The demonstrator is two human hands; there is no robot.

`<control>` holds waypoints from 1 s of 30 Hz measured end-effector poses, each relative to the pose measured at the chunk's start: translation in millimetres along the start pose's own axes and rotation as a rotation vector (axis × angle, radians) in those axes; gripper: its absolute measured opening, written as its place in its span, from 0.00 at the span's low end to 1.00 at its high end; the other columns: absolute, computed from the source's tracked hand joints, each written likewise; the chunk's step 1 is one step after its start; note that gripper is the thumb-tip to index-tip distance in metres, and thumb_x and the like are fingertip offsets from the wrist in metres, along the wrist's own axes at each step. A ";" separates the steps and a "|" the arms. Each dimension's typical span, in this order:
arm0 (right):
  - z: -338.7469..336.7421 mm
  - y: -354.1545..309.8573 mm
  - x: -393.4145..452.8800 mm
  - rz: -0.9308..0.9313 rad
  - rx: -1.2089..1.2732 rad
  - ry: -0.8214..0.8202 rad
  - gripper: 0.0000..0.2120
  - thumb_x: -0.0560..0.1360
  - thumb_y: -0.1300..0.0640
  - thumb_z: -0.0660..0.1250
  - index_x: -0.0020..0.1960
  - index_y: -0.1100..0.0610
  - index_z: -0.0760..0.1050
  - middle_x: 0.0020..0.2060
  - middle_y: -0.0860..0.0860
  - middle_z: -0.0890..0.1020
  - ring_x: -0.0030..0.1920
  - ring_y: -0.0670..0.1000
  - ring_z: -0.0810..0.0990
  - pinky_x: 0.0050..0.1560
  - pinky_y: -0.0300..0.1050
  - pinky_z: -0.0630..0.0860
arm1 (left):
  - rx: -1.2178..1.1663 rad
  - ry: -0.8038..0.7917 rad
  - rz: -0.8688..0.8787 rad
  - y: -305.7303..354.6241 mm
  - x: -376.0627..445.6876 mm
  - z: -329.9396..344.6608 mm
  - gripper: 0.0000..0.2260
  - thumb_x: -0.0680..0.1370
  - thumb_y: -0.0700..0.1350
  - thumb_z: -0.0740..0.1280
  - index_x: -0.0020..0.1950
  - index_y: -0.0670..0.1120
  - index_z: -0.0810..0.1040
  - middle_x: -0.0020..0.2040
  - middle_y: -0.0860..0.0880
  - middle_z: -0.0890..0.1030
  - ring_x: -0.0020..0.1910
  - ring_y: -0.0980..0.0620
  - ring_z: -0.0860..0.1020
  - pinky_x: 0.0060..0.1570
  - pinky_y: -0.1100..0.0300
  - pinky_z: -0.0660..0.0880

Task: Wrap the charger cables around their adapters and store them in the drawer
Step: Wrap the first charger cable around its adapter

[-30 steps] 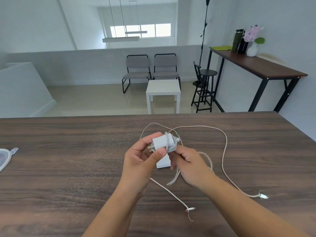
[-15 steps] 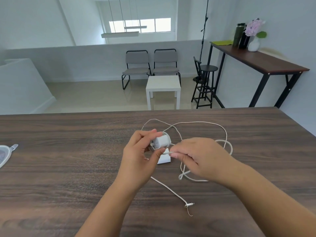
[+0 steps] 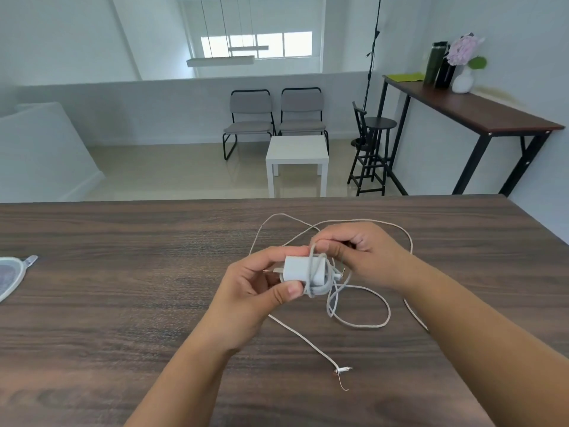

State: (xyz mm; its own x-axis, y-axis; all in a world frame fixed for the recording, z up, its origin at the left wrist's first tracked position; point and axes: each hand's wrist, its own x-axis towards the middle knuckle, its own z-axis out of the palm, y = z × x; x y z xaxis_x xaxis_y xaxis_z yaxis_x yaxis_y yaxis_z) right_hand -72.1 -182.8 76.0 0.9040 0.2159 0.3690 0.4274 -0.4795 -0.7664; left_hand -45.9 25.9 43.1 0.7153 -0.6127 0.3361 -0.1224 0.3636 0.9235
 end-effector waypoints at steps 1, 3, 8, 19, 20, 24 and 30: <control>6.4 2.7 0.7 0.019 0.039 0.017 0.07 0.77 0.54 0.64 0.48 0.49 0.81 0.40 0.39 0.83 0.42 0.39 0.80 0.46 0.33 0.73 | -0.061 0.028 -0.003 -0.3 0.8 1.7 0.21 0.68 0.48 0.79 0.58 0.44 0.82 0.54 0.44 0.84 0.52 0.48 0.81 0.50 0.57 0.78; 18.0 7.9 0.9 0.055 0.128 0.060 0.09 0.76 0.57 0.63 0.50 0.54 0.82 0.40 0.42 0.84 0.43 0.42 0.81 0.47 0.36 0.75 | -0.167 0.098 -0.012 -2.6 1.8 3.6 0.21 0.65 0.49 0.80 0.56 0.46 0.84 0.52 0.45 0.84 0.51 0.49 0.82 0.48 0.58 0.79; 39.9 7.8 -8.3 0.083 0.004 0.174 0.10 0.80 0.60 0.60 0.51 0.54 0.80 0.32 0.31 0.79 0.35 0.35 0.77 0.39 0.27 0.68 | -0.299 0.330 -0.025 -9.9 8.3 8.9 0.18 0.66 0.45 0.80 0.55 0.47 0.84 0.53 0.44 0.85 0.51 0.48 0.83 0.49 0.58 0.81; 47.4 -1.7 -23.9 -0.006 -0.509 -0.147 0.17 0.78 0.51 0.53 0.53 0.58 0.76 0.39 0.48 0.81 0.42 0.48 0.76 0.45 0.47 0.72 | -0.034 0.584 0.012 -22.8 18.9 6.1 0.16 0.70 0.45 0.70 0.57 0.47 0.80 0.50 0.51 0.86 0.50 0.52 0.83 0.48 0.58 0.79; 45.5 -2.8 -25.6 0.025 -0.425 -0.157 0.14 0.79 0.53 0.55 0.52 0.58 0.77 0.36 0.45 0.80 0.39 0.43 0.75 0.42 0.41 0.71 | -0.043 0.574 -0.006 -24.0 18.6 4.8 0.16 0.71 0.45 0.70 0.58 0.47 0.79 0.52 0.50 0.85 0.51 0.50 0.82 0.48 0.56 0.79; 36.7 4.9 -35.6 0.313 0.233 -0.114 0.09 0.79 0.63 0.62 0.51 0.53 0.80 0.37 0.44 0.82 0.38 0.40 0.78 0.43 0.33 0.74 | -0.232 0.513 -0.035 -20.8 22.5 7.6 0.15 0.73 0.45 0.67 0.59 0.45 0.78 0.63 0.37 0.78 0.52 0.42 0.81 0.42 0.55 0.81; 30.8 35.8 -45.7 0.637 0.947 0.392 0.10 0.68 0.58 0.69 0.47 0.62 0.80 0.37 0.55 0.81 0.29 0.49 0.80 0.27 0.36 0.78 | -0.342 0.439 -0.031 -17.7 45.7 23.5 0.14 0.76 0.43 0.68 0.60 0.43 0.77 0.65 0.34 0.76 0.53 0.43 0.80 0.50 0.53 0.81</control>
State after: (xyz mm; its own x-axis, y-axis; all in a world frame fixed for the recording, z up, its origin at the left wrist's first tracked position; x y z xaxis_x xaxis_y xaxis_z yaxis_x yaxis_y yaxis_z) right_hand -97.8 -183.6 15.5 0.9609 -0.1843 -0.2068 -0.1065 0.4434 -0.8900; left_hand -27.3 -24.9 46.5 0.9436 -0.3032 0.1333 0.0811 0.6018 0.7946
